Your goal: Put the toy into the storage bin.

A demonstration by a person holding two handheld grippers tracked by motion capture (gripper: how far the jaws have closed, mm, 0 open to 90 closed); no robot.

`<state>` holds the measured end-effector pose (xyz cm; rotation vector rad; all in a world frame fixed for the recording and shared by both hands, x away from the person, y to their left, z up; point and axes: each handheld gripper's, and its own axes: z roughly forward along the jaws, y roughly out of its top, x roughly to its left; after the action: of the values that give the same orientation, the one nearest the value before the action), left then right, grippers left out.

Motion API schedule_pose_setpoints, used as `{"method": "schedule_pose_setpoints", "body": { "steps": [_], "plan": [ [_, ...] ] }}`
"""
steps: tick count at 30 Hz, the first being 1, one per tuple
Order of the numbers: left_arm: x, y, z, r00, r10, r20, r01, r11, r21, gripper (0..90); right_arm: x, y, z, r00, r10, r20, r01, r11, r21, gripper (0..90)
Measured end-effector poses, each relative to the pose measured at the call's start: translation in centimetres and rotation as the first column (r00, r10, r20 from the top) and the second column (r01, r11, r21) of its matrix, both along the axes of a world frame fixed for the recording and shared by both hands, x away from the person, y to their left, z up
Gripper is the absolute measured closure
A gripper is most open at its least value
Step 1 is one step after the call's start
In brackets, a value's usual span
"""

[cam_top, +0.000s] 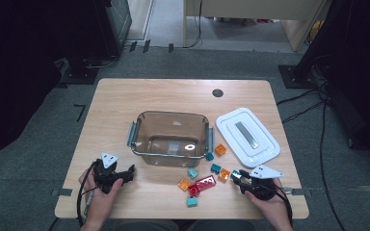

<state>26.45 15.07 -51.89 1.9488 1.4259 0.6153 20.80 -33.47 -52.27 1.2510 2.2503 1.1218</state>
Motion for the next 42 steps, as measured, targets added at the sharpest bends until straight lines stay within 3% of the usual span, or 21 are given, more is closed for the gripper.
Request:
{"method": "schedule_pose_setpoints", "body": {
  "steps": [4, 10, 14, 16, 19, 30, 39, 42],
  "plan": [
    [0.0, 0.0, 0.0, 1.0, 0.0, 0.0, 0.0, 1.0, 0.0, 10.5, 0.0, -0.1, 0.0, 1.0, 0.003, 0.007, -0.003, 1.0, -0.011, 65.6],
    [0.0, 0.0, 0.0, 1.0, -0.001, 0.0, 0.001, 1.0, 0.0, 10.5, 0.0, -0.2, 0.0, 1.0, 0.003, 0.004, -0.003, 1.0, -0.006, 67.0],
    [0.0, 0.0, 0.0, 1.0, -0.002, 0.0, 0.002, 1.0, 0.0, 10.5, 0.0, -0.5, 0.3, 0.9998, -0.021, -0.004, 0.021, 1.0, -0.003, 67.0],
    [0.1, 0.0, 0.0, 1.0, -0.002, 0.0, 0.002, 1.0, 0.0, 10.5, 0.0, -0.7, 0.6, 0.9992, -0.037, 0.015, 0.037, 0.999, 0.004, 67.1],
    [0.1, 0.0, 0.0, 1.0, -0.003, -0.001, 0.003, 1.0, 0.001, 10.5, 0.0, -0.9, 1.2, 0.9982, -0.044, 0.04, 0.044, 0.999, 0.008, 67.1],
    [0.1, 0.0, 0.0, 1.0, -0.004, -0.001, 0.004, 1.0, 0.002, 10.5, 0.4, -0.6, 3.2, 0.9971, -0.064, 0.04, 0.063, 0.997, 0.04, 68.2],
    [0.1, 0.0, 0.0, 1.0, -0.004, -0.001, 0.004, 1.0, 0.001, 10.5, 1.0, -0.7, 5.6, 0.9952, -0.09, 0.04, 0.085, 0.991, 0.101, 68.2],
    [0.1, 0.0, 0.0, 1.0, -0.004, -0.001, 0.004, 1.0, 0.001, 10.5, 1.1, -0.5, 6.3, 0.9954, -0.084, 0.047, 0.079, 0.992, 0.095, 68.2]
  ]
}}
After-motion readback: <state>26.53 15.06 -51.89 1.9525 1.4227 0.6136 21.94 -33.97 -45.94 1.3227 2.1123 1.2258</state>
